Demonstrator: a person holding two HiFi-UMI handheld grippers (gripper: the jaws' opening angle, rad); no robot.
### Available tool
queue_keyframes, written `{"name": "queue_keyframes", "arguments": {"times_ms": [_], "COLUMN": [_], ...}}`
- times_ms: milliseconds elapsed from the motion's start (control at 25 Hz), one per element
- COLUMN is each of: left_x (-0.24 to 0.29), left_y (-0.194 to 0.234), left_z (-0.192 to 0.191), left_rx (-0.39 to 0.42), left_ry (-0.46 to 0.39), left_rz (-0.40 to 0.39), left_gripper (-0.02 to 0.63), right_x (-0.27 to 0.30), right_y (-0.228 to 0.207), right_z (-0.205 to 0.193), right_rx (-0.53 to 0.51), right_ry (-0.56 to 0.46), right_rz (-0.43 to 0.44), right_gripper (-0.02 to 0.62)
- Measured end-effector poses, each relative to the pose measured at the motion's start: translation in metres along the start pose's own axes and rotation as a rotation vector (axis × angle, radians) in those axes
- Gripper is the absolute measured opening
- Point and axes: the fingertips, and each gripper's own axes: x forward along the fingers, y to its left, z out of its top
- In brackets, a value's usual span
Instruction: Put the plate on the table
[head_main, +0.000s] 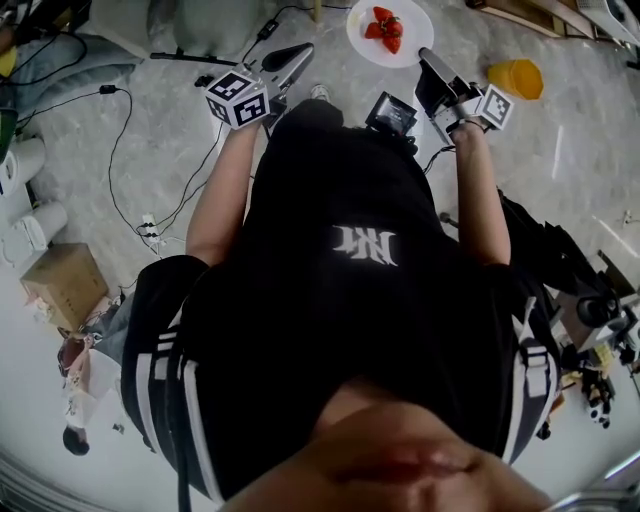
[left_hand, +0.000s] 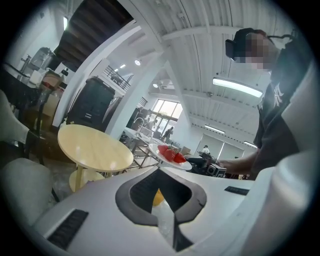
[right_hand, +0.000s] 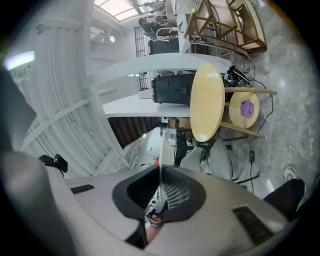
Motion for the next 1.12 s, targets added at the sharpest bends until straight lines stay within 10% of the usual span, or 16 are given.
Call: {"name": "queue_keyframes", "arguments": {"times_ms": [1120], "left_x": [0.021], "left_y": [0.130], "left_z": [0.073], "left_rx": [-0.021], "left_ry": [-0.020], "left_rz": [-0.059], "left_gripper": [0.002], "right_x": [0.147], "right_y": [-0.015], "right_z": [0.053], "right_rx": [-0.016], "right_ry": [-0.012], "right_rz": [-0.016], "right_gripper": [0.017]}}
